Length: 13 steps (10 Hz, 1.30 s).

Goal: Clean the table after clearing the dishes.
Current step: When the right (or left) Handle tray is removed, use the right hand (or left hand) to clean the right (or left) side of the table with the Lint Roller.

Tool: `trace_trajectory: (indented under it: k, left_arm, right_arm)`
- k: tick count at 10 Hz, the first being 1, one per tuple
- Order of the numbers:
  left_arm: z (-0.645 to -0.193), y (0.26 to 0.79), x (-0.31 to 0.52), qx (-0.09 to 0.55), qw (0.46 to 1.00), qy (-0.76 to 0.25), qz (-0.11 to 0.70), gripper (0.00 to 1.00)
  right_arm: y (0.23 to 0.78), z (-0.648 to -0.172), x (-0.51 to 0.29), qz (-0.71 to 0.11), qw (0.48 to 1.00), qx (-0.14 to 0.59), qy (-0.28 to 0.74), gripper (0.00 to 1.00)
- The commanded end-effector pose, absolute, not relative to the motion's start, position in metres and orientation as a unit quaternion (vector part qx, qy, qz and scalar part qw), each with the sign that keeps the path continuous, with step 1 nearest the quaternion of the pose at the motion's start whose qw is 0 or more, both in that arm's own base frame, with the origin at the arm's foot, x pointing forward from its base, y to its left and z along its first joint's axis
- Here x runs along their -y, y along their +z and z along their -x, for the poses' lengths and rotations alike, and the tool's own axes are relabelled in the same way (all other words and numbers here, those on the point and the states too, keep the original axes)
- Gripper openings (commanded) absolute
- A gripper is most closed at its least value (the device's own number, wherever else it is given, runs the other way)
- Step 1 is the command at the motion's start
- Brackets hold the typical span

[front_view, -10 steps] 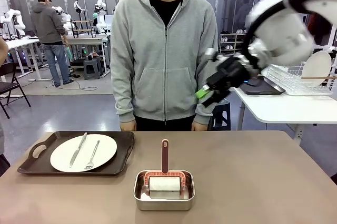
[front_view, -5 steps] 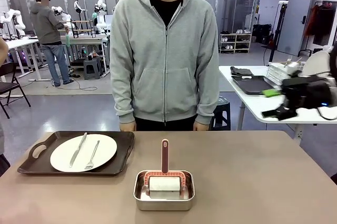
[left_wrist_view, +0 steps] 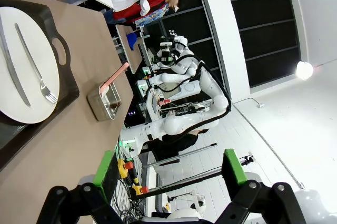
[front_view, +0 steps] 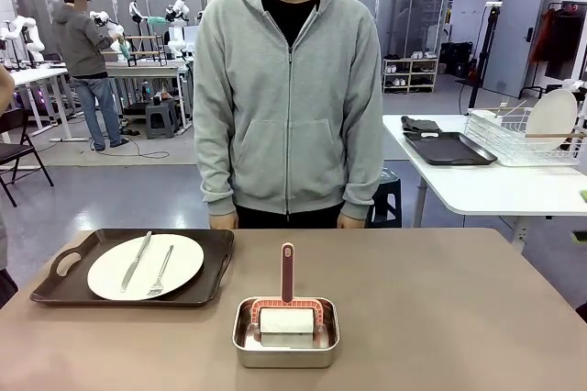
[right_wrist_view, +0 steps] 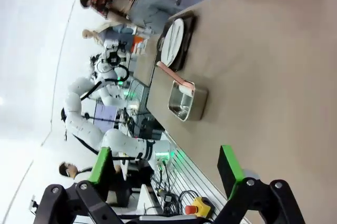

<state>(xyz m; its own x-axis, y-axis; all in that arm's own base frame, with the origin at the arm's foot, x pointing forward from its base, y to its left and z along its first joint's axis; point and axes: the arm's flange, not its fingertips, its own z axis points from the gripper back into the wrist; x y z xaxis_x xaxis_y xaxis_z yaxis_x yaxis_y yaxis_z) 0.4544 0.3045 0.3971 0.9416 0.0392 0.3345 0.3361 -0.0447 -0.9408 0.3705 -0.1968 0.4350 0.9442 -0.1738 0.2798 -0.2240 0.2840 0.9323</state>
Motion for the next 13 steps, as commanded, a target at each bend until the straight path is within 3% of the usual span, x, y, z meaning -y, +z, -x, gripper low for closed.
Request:
trace_trajectory:
  k: [1,5,13]
  left_arm:
    - [-0.448,0.399,-0.304,0.14,0.681,-0.112,0.71,1.0]
    - [-0.448,0.399,-0.304,0.14,0.681,-0.112,0.71,1.0]
    - [-0.448,0.399,-0.304,0.14,0.681,-0.112,0.71,1.0]
  right_arm:
    - [0.422,-0.352,0.205,-0.607,0.776,0.172,-0.01,1.0]
    - [0.392,-0.331,0.221,-0.632,0.75,0.188,-0.05,1.0]
    - [0.391,-0.333,0.222,-0.624,0.76,0.171,-0.059,1.0]
